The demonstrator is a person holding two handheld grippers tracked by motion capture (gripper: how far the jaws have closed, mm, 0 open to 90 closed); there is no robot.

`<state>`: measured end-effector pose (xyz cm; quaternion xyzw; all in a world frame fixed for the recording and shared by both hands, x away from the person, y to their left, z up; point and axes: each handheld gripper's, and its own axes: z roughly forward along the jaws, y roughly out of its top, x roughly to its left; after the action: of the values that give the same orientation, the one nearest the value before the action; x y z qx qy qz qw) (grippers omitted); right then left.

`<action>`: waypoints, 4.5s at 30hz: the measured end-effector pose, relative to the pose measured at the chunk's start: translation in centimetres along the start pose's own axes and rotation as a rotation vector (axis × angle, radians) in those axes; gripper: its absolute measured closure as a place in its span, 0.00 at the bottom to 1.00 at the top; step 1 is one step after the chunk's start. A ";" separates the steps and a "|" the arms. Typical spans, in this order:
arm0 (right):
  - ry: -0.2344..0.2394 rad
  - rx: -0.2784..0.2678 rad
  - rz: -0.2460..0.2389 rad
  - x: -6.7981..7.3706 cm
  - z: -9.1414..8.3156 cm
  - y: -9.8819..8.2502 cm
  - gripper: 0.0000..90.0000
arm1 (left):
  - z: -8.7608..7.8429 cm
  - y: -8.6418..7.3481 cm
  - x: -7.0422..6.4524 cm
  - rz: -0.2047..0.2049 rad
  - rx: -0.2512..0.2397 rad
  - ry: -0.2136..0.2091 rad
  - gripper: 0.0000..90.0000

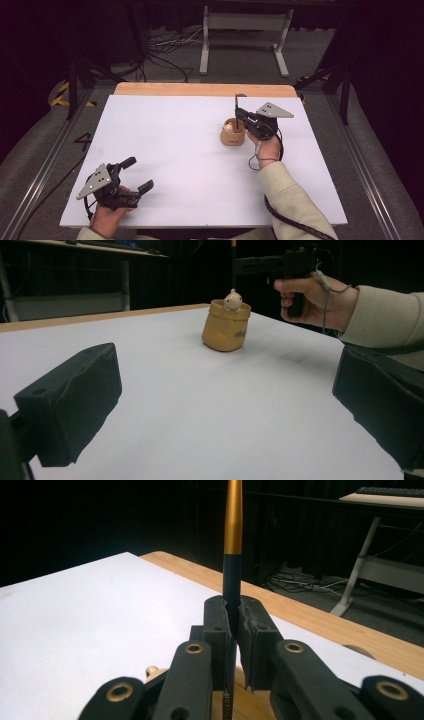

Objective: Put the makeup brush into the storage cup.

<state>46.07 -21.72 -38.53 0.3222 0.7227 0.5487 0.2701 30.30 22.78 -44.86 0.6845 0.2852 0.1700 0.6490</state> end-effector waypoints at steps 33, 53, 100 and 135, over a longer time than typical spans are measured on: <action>-0.017 0.023 0.023 0.0 -0.4 -1.2 0.72 | 0.1 0.0 -0.1 -0.006 0.008 -0.003 0.00; 0.003 0.020 0.005 -0.5 -4.7 1.2 0.37 | 0.2 0.0 -0.1 0.000 0.008 0.001 0.00; 0.303 -0.082 -0.007 3.2 -11.4 -5.0 0.00 | 0.2 0.1 -0.5 0.022 0.011 -0.009 0.00; 0.308 -0.047 -0.063 5.9 -11.0 -8.7 0.00 | 0.6 0.0 -0.5 0.014 0.018 -0.070 0.00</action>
<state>32.65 -25.67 -44.42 0.2052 0.7523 0.5994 0.1807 30.30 22.04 -44.84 0.6979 0.2589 0.1477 0.6512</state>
